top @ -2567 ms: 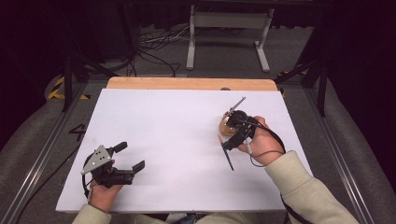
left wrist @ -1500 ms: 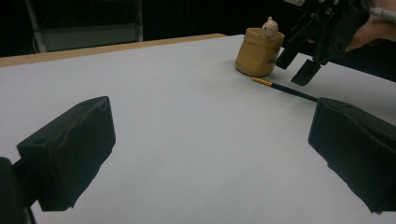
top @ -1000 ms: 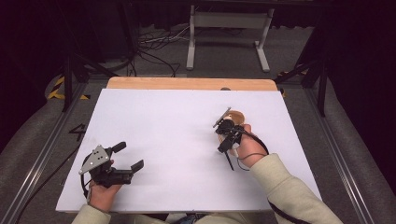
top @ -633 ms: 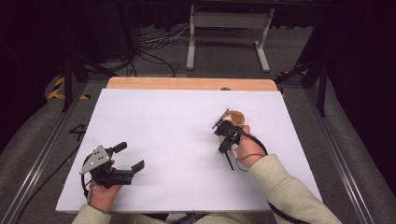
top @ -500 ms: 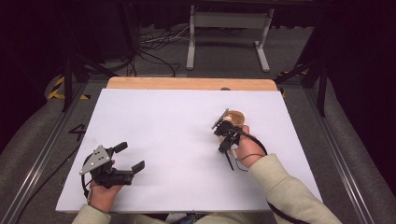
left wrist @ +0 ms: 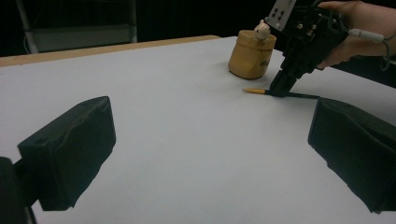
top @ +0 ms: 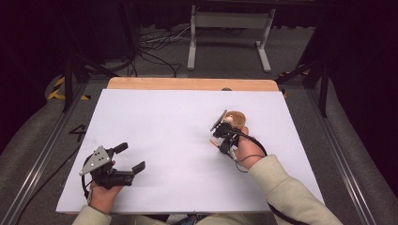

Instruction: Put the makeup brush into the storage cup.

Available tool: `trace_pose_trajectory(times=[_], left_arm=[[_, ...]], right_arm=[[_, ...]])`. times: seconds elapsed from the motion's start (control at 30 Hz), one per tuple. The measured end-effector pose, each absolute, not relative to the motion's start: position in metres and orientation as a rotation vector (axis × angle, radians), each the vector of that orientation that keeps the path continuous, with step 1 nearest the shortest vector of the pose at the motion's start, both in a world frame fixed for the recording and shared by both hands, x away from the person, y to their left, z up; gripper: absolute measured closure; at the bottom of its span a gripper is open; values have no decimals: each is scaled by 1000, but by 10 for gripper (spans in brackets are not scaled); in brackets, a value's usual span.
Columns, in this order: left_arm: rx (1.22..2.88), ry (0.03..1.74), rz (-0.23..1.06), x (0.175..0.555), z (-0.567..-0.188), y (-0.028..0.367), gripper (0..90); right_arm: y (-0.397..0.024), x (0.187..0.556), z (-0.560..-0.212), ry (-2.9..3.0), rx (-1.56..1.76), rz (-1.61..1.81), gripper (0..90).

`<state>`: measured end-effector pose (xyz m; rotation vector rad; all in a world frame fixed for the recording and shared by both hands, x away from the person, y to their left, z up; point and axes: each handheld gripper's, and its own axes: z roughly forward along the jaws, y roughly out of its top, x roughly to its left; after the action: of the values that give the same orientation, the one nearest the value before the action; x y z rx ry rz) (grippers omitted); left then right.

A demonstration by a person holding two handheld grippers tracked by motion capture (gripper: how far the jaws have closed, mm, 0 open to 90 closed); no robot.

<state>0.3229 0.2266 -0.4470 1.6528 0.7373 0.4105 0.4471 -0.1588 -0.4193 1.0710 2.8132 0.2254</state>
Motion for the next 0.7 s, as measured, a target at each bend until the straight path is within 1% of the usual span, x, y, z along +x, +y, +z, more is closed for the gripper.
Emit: trace_pose_trajectory(times=[0.5, 0.7], left_arm=[[1654, 739, 413, 323, -447, 227, 17], [1654, 739, 412, 323, -447, 227, 17]], right_arm=[[-159, 444, -418, 2813, 1048, 225, 834], [-160, 442, -409, 2804, 1039, 265, 834]])
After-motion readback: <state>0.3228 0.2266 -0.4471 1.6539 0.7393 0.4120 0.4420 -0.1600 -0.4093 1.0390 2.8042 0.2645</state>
